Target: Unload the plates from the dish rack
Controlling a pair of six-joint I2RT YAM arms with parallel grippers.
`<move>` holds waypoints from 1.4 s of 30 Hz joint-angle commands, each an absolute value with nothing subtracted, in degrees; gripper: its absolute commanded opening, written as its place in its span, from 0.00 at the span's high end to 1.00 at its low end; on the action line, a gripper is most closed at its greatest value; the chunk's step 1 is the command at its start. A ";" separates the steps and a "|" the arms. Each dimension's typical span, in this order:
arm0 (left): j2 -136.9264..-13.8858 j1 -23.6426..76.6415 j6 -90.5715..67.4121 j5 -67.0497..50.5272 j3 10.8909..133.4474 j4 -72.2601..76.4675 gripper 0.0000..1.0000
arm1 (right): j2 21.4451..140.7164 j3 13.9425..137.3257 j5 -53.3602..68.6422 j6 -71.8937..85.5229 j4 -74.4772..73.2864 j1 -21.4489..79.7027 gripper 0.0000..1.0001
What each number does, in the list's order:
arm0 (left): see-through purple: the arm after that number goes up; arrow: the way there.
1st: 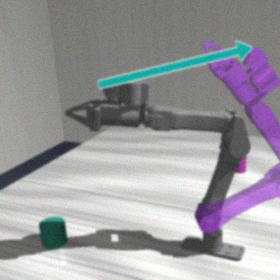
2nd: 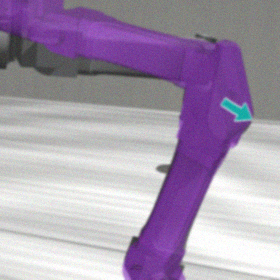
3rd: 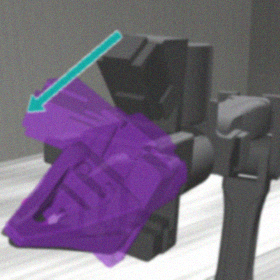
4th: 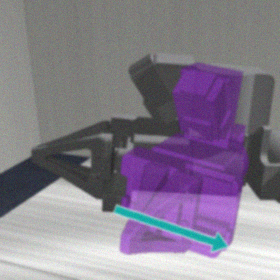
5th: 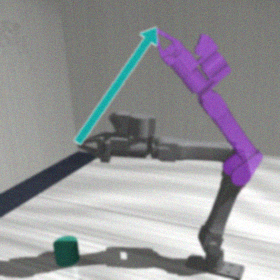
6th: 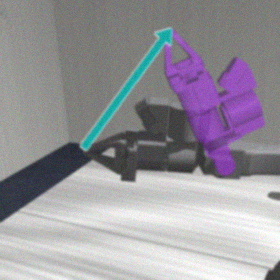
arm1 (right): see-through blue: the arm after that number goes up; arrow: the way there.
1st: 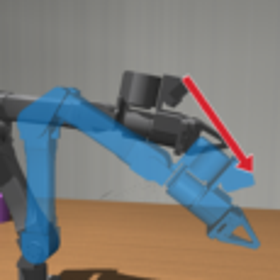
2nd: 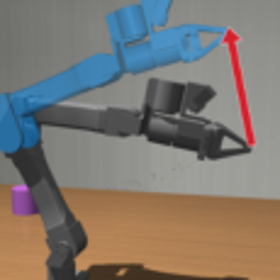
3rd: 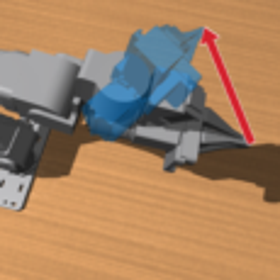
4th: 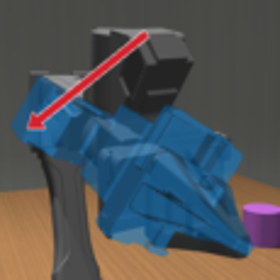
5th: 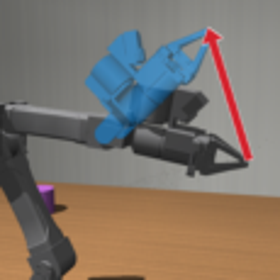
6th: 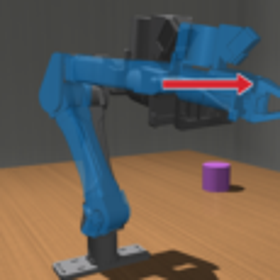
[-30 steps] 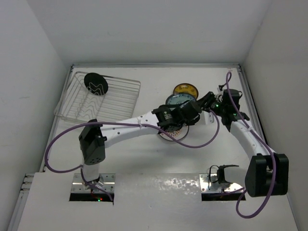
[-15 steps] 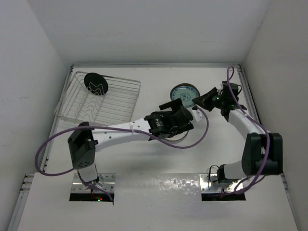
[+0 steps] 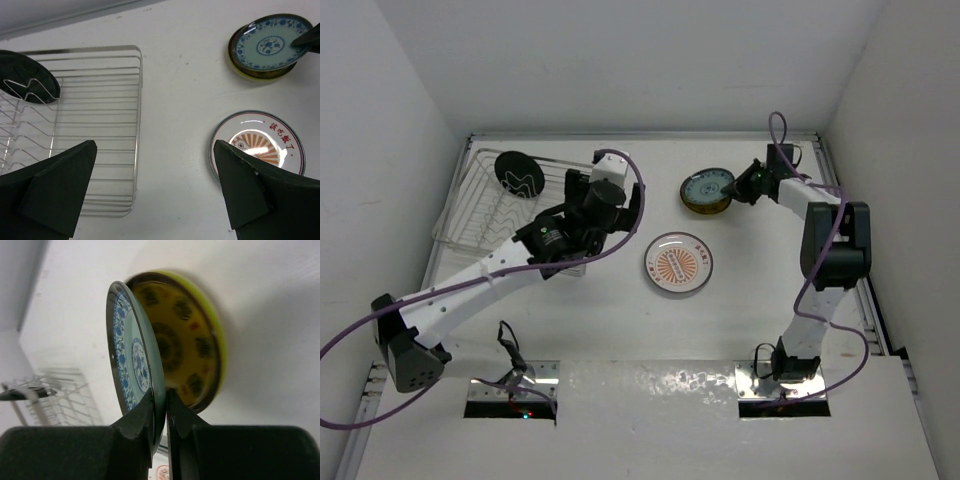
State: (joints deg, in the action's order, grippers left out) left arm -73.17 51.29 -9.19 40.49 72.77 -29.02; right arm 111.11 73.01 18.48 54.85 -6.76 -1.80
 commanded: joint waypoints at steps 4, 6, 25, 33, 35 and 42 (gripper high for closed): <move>-71.10 44.49 -17.48 36.31 69.96 -28.92 0.00 | 113.38 74.01 18.98 52.83 -7.65 -1.76 0.60; -70.84 42.29 -18.80 35.34 69.35 -28.13 0.00 | 112.42 73.83 18.38 49.94 -10.09 -1.23 0.13; -77.07 9.86 -39.19 14.07 69.25 -15.74 0.00 | 100.39 78.58 -2.26 34.72 -30.15 4.39 0.01; -87.26 -3.59 -49.30 15.03 74.87 -13.01 0.00 | 79.74 60.76 -1.68 32.69 -24.98 5.36 0.01; -92.79 -4.83 -50.01 14.59 78.56 -13.09 0.00 | 73.15 53.48 1.30 33.22 -21.37 5.54 0.01; -106.24 -7.03 -50.98 13.63 89.19 -12.75 0.04 | 65.57 45.18 8.25 32.61 -18.98 5.89 0.01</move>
